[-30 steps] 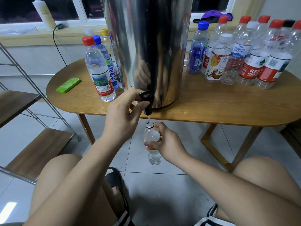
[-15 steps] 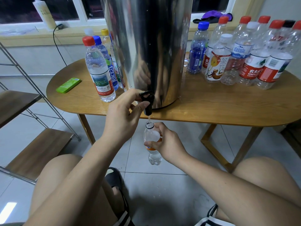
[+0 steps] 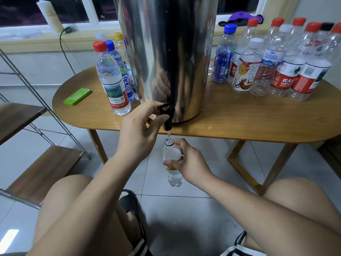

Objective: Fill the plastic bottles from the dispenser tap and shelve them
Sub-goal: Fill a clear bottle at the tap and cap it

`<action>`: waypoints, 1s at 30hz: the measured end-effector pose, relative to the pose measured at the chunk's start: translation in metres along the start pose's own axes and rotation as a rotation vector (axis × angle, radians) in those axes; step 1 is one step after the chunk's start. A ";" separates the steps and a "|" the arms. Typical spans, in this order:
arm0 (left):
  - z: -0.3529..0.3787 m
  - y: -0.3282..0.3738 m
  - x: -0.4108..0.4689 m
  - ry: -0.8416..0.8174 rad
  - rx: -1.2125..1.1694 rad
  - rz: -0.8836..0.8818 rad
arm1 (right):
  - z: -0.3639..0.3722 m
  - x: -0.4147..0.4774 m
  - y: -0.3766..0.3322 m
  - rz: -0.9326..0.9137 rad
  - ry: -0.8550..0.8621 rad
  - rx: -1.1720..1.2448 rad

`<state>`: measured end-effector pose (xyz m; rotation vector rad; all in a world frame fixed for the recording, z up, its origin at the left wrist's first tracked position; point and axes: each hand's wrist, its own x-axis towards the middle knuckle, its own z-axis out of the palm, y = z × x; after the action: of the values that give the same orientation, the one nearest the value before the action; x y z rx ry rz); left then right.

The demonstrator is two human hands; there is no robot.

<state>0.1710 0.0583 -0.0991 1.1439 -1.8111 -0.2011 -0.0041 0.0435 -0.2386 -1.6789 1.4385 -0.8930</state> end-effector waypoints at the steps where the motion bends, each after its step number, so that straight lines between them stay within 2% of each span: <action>1: 0.000 0.000 0.000 -0.001 0.002 0.001 | 0.000 0.000 0.000 0.000 0.000 0.001; 30: -0.001 0.002 0.000 -0.001 -0.013 0.007 | -0.001 0.000 0.000 0.006 0.001 -0.004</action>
<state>0.1705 0.0591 -0.0975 1.1285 -1.8123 -0.2088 -0.0046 0.0435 -0.2383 -1.6767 1.4455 -0.8884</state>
